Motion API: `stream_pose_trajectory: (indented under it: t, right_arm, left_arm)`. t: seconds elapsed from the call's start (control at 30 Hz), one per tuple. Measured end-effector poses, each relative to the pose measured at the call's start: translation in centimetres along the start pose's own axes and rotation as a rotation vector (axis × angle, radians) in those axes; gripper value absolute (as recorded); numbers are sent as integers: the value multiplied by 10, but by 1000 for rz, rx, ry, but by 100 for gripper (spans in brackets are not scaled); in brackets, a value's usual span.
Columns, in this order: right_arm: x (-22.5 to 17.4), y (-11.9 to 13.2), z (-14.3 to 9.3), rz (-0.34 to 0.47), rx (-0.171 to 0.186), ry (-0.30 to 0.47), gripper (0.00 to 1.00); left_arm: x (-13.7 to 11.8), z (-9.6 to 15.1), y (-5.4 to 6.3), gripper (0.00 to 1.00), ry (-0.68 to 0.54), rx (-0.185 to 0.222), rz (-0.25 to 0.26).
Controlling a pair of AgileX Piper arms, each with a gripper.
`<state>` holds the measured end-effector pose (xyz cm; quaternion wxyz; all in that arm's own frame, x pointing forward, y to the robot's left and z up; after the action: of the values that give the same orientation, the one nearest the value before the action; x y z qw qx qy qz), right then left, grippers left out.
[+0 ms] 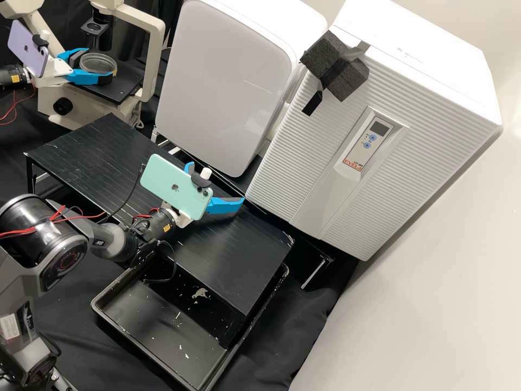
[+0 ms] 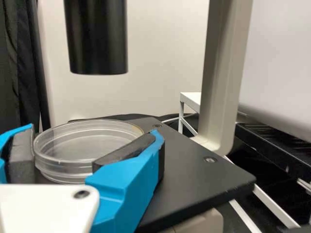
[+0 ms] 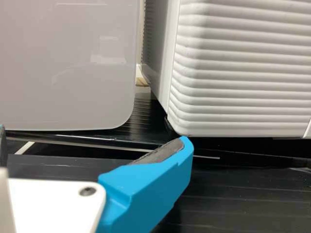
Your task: Place the petri dish on the bench
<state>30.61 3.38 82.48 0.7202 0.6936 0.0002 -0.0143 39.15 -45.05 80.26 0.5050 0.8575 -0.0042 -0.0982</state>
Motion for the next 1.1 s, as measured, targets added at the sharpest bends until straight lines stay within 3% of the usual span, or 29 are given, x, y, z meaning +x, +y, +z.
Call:
stream_pose_trajectory:
  t: [0.33,0.6,0.8,0.97,1.1]
  right_arm:
    - [0,0,0,0,0,0,100]
    - [0,0,0,0,0,0,100]
    - [0,0,0,0,0,0,100]
    - [0,0,0,0,0,0,100]
    - [0,0,0,0,0,0,100]
  left_arm:
    - [-41,20,-3,0,-103,14,-48]
    - [-66,62,-8,0,-269,45,-104]
    - [-74,96,-8,0,-389,70,-104]
    - [-77,113,-13,0,-461,45,-134]
    - [-78,126,-26,0,-524,47,-186]
